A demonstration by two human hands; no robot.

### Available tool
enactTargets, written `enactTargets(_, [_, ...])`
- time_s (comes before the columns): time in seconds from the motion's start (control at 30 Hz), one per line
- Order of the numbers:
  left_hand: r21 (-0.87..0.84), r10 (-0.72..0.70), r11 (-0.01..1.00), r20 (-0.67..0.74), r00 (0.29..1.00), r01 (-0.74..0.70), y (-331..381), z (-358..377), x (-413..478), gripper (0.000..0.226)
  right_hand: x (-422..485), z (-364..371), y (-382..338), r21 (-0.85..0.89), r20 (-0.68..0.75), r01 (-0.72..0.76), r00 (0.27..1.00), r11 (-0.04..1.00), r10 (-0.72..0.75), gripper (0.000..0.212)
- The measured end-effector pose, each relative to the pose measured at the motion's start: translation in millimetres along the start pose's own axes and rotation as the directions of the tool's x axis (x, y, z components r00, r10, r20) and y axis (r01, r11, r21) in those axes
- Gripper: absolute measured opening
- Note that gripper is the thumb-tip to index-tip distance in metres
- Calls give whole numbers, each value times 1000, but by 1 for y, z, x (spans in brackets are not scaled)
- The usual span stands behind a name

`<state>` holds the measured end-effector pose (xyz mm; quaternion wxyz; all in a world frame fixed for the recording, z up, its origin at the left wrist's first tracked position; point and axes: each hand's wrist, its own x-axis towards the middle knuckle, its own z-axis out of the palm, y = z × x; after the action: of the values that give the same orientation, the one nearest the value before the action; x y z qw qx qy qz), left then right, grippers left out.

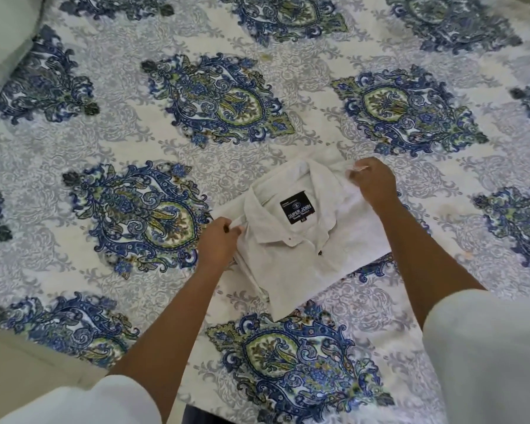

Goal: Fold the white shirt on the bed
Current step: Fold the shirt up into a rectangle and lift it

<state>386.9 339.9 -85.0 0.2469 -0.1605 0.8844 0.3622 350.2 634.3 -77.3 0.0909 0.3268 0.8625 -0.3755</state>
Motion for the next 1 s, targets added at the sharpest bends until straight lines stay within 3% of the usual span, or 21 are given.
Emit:
enactTargets(0.07, [-227,-67,971,51,996,77,-1,-1,2,11,4,1,0,103,6,-73,997,992,73,36])
enactTargets(0.17, [-450,-114,879,122,986,158,-10,-2,6,21,9,3,-2,128,32,-130,991,983,127,21])
enactTargets(0.33, [-564,-122,808,121,985,170,-12,-3,6,12,14,-2,-7,306,63,-155,988,939,143,29])
enactTargets(0.43, [-568,-121,805,124,985,170,-8,-4,5,7,12,-3,-8,258,157,-150,981,954,112,14])
enactTargets(0.5, [-644,-145,742,113,983,184,-7,-8,3,14,12,-4,-11,263,187,-150,977,953,102,9])
enactTargets(0.63, [-793,-143,586,103,984,168,-13,-24,7,18,19,-7,-25,468,275,-152,961,871,19,17])
enactTargets(0.77, [-695,-167,694,98,981,188,-24,-27,24,17,26,12,-37,332,213,-79,977,940,6,3])
enactTargets(0.87, [-691,-174,700,84,981,183,-22,-24,30,20,30,30,-33,186,126,-48,992,981,25,21])
enactTargets(1.0, [-723,-146,682,12,989,109,-17,-23,33,18,36,36,-24,264,23,-62,998,963,58,17])
